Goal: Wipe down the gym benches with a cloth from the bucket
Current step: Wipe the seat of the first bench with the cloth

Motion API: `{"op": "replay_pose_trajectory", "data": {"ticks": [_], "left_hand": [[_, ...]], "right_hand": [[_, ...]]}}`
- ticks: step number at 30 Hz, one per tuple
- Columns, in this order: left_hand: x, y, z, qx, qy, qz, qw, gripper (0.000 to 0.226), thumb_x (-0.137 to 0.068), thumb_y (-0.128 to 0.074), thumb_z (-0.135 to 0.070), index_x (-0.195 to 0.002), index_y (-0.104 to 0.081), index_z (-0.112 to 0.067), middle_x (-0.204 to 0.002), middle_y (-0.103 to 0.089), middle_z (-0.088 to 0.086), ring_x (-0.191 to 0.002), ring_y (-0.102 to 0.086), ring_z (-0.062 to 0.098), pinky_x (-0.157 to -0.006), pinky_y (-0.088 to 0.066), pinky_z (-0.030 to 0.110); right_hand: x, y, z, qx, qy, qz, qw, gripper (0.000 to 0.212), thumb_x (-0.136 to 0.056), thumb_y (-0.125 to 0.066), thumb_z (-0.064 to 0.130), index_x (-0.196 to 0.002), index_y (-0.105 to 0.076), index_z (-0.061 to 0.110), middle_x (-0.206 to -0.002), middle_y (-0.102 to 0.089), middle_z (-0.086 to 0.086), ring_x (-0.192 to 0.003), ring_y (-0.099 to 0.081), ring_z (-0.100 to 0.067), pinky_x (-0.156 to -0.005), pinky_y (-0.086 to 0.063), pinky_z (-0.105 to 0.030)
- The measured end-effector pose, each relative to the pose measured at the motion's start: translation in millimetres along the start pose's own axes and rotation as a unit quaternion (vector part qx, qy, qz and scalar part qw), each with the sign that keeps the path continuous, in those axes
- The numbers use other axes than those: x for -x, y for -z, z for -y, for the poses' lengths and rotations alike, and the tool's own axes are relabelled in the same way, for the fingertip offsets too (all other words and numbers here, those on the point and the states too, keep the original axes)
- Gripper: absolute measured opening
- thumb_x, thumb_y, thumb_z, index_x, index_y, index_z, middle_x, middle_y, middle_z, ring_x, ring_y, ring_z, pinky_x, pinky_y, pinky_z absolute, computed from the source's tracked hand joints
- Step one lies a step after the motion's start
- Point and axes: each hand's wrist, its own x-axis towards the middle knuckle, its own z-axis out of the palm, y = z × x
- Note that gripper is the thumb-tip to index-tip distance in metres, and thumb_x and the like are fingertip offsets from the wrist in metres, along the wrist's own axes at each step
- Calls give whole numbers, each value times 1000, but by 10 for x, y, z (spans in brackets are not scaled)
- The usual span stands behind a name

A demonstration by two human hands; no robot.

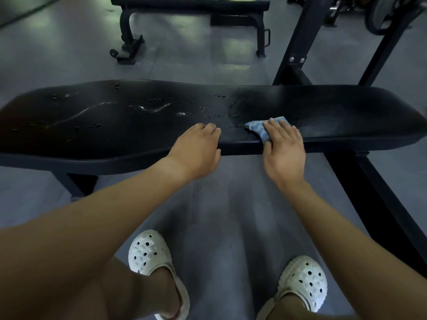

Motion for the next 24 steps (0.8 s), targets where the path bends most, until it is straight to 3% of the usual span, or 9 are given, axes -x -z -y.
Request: {"op": "replay_pose_trajectory", "data": {"ticks": [2,6,10,15,17,19,22,24], "left_hand": [[12,1,13,2,-8,-2,1000,51,-104,-47,-35,-147,-46,-6,-149,-50,10,-134,-48,28,-115,-38,38],[-5,0,33,15,-11,-3,1000,51,-101,-50,-33,-145,-49,-7,-145,-53,9,-130,-50,27,-112,-42,38],[-13,24,28,10,-17,11,1000,50,-100,-52,-33,-144,-49,-10,-142,-54,7,-126,-52,26,-110,-43,39],[-134,150,42,-1,-16,71,997,43,-103,-45,-38,-138,-54,-13,-134,-53,5,-119,-53,26,-101,-48,39],[-154,137,98,-4,-34,59,998,42,-104,-44,-38,-138,-56,-15,-133,-55,4,-116,-53,25,-101,-47,38],[-197,130,194,-12,-60,33,998,39,-104,-42,-37,-132,-60,-16,-127,-58,3,-109,-55,24,-97,-46,37],[-265,172,325,17,-91,7,996,38,-104,-36,-38,-118,-66,-20,-115,-61,3,-96,-53,21,-89,-44,38],[-306,192,420,19,-113,-3,993,37,-103,-36,-39,-123,-64,-24,-117,-60,1,-100,-54,19,-96,-45,38]], "right_hand": [[14,-39,195,5,-16,1,1000,57,-87,-42,21,-142,-57,12,-150,-52,-7,-144,-41,-29,-124,-21,-46],[49,-73,554,28,79,91,992,66,-92,-32,39,-152,-43,13,-159,-41,-8,-150,-30,-29,-125,-16,-46],[-57,-28,517,30,124,136,982,62,-104,-24,50,-155,-38,19,-162,-36,-2,-153,-24,-20,-126,-14,-40],[-386,83,229,13,4,163,987,49,-110,-24,38,-154,-39,22,-164,-32,-1,-153,-21,-18,-125,-12,-40],[-497,80,214,34,-40,179,982,50,-109,-23,34,-155,-36,19,-165,-29,-5,-154,-19,-22,-125,-12,-42],[-534,19,356,66,-28,191,979,52,-108,-23,32,-157,-32,15,-166,-25,-8,-154,-17,-26,-125,-12,-44],[-453,-73,652,50,57,213,974,54,-108,-25,31,-159,-27,16,-167,-22,-7,-155,-14,-26,-126,-12,-44],[-499,-89,711,27,91,239,967,54,-108,-25,32,-160,-25,19,-168,-19,-3,-156,-10,-21,-127,-10,-42]]}}
